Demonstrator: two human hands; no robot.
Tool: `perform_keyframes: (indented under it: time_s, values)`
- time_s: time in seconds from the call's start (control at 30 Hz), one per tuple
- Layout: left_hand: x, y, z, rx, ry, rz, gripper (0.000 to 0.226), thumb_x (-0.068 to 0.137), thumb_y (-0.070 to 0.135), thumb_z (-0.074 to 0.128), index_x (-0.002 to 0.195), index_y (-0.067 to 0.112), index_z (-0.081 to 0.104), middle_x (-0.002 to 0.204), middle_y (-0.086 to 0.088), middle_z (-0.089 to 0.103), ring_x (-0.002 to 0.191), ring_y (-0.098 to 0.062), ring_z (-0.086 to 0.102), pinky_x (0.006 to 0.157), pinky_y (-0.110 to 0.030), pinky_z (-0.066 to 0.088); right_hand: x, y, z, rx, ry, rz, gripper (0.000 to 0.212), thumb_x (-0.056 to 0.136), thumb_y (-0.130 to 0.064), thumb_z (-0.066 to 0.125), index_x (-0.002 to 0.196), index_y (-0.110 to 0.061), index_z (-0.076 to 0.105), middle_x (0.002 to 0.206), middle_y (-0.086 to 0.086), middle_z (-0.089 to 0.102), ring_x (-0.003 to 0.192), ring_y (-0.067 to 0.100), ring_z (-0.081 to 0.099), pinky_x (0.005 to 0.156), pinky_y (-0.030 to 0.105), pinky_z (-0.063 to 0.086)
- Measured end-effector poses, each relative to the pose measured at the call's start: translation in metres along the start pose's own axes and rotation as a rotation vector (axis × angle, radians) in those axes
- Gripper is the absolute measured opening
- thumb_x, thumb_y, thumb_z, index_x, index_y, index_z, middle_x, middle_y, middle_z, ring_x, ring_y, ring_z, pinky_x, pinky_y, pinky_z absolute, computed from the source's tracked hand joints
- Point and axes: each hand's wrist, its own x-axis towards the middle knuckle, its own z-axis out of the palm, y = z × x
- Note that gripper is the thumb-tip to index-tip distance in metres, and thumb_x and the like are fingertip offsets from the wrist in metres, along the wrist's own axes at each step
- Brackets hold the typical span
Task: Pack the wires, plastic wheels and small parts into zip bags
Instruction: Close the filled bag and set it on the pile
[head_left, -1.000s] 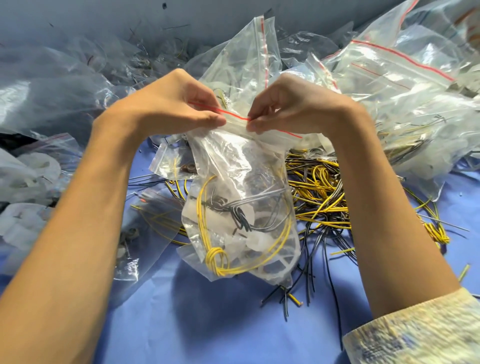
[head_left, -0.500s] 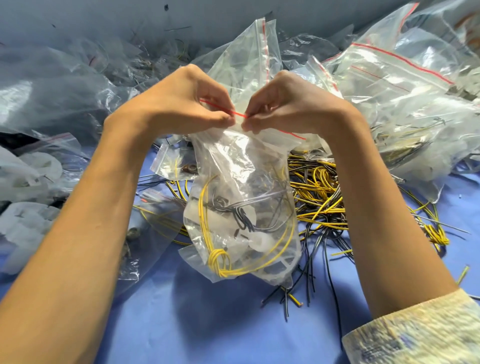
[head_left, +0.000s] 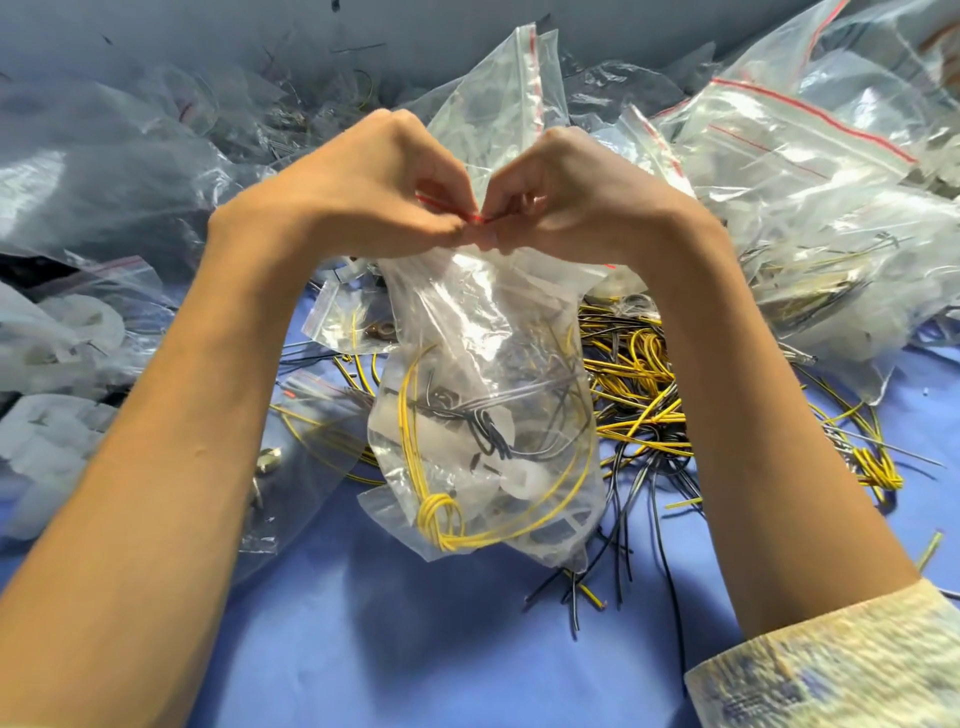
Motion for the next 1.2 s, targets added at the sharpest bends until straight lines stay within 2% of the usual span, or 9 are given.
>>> perform_keyframes:
  time_s: [0.13,0.33,0.4,0.47,0.53,0.77,0.9,1.0,1.2]
  values:
    - [0.002,0.002,-0.003,0.005,0.082,0.051,0.007,0.082,0.014,0.070,0.087,0.015,0.075,0.078,-0.011,0.071,0.071,-0.015,0.062,0.071,-0.032,0.053,-0.001,0.003,-0.006,-0.030,0.076,0.018,0.007,0.084,-0.019,0.069,0.087,-0.017,0.075,0.066,-0.011,0.062,0.054,-0.014,0.050,0.055,0.004,0.037]
    - [0.000,0.005,-0.003,-0.002,0.055,0.042,0.008,0.082,0.010,0.070,0.088,0.012,0.074,0.080,-0.009,0.071,0.078,-0.020,0.066,0.075,-0.033,0.053,-0.003,0.001,-0.008,0.005,0.034,0.035,0.007,0.084,-0.017,0.070,0.089,-0.016,0.075,0.070,-0.006,0.066,0.053,-0.013,0.051,0.053,0.003,0.037]
    - [-0.002,0.002,-0.006,-0.058,0.008,0.027,0.005,0.084,0.010,0.069,0.083,0.015,0.072,0.074,-0.002,0.070,0.070,-0.011,0.061,0.075,-0.030,0.051,-0.005,-0.001,-0.009,0.049,0.008,0.024,0.008,0.085,-0.014,0.068,0.090,-0.019,0.073,0.069,-0.008,0.065,0.054,-0.012,0.051,0.054,0.003,0.037]
    - [-0.003,-0.004,-0.009,-0.102,0.009,0.011,0.014,0.084,0.011,0.070,0.077,0.023,0.068,0.061,0.014,0.064,0.060,0.003,0.052,0.064,-0.015,0.044,-0.006,-0.001,-0.010,0.086,0.019,0.015,0.009,0.086,-0.015,0.067,0.089,-0.023,0.071,0.068,-0.011,0.063,0.053,-0.012,0.051,0.053,0.003,0.035]
    - [-0.004,-0.008,-0.013,-0.143,0.020,-0.014,0.019,0.084,0.012,0.070,0.074,0.028,0.065,0.056,0.019,0.062,0.057,0.005,0.051,0.058,-0.009,0.039,-0.006,0.001,-0.013,0.095,0.046,0.016,0.006,0.086,-0.018,0.068,0.089,-0.023,0.071,0.068,-0.012,0.063,0.054,-0.012,0.051,0.054,0.003,0.035]
    - [-0.006,-0.016,-0.011,-0.193,-0.006,-0.058,0.019,0.086,0.012,0.068,0.073,0.026,0.065,0.068,0.006,0.067,0.071,-0.012,0.055,0.074,-0.032,0.042,-0.011,0.010,-0.011,0.098,-0.015,0.083,0.007,0.087,-0.021,0.067,0.093,-0.021,0.070,0.068,-0.013,0.063,0.053,-0.012,0.053,0.052,0.002,0.036]
    - [-0.011,-0.025,-0.016,-0.200,0.016,-0.089,0.018,0.086,0.015,0.069,0.071,0.025,0.065,0.066,0.005,0.066,0.066,-0.008,0.052,0.064,-0.025,0.040,-0.012,0.013,-0.014,0.062,-0.059,0.088,0.008,0.089,-0.027,0.065,0.082,-0.026,0.068,0.065,-0.009,0.060,0.049,-0.003,0.046,0.046,0.008,0.032]
    - [-0.014,-0.034,-0.020,-0.188,0.036,-0.119,0.016,0.085,0.021,0.070,0.070,0.025,0.066,0.058,0.016,0.063,0.057,0.001,0.047,0.055,-0.015,0.036,-0.012,0.016,-0.015,0.047,-0.097,0.092,0.013,0.089,-0.030,0.062,0.078,-0.027,0.068,0.065,-0.009,0.059,0.056,0.003,0.043,0.048,0.013,0.032]
    - [-0.018,-0.045,-0.023,-0.255,0.066,-0.124,0.012,0.078,0.030,0.069,0.069,0.023,0.066,0.055,0.011,0.060,0.055,0.000,0.048,0.053,-0.010,0.035,-0.014,0.024,-0.020,0.054,-0.120,0.118,0.014,0.087,-0.036,0.064,0.073,-0.034,0.068,0.061,-0.012,0.059,0.063,0.010,0.047,0.057,0.028,0.034]
